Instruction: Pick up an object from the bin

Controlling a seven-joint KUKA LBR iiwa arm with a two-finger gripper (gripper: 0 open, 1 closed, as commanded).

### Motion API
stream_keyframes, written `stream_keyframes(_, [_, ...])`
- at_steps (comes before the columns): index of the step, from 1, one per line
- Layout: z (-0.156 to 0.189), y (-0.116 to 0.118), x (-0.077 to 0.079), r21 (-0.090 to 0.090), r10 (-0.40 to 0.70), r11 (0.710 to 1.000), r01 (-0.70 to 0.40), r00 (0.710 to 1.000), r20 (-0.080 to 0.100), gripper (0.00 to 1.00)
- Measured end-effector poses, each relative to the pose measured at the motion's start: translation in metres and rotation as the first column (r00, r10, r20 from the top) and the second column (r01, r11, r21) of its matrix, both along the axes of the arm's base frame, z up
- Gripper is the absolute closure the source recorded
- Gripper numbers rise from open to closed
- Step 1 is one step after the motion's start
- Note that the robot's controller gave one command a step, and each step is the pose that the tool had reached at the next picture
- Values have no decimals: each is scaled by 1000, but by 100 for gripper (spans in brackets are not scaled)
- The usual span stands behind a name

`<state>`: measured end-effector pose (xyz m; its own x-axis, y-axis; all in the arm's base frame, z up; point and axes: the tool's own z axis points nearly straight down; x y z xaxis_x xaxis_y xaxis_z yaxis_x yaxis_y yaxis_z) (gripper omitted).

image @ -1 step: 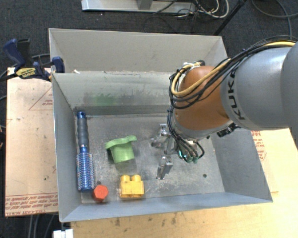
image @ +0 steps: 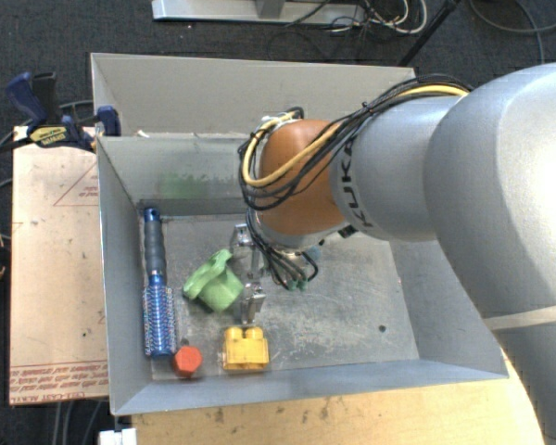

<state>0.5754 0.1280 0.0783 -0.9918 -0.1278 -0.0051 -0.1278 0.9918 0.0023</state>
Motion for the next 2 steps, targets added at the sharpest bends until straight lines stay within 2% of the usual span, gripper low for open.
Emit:
stream_keyframes(1, [3,57,0,1,129,992,-129,992,1,0])
stream_keyframes(2, [3,55,1,-1,125,992,-125,992,-1,100])
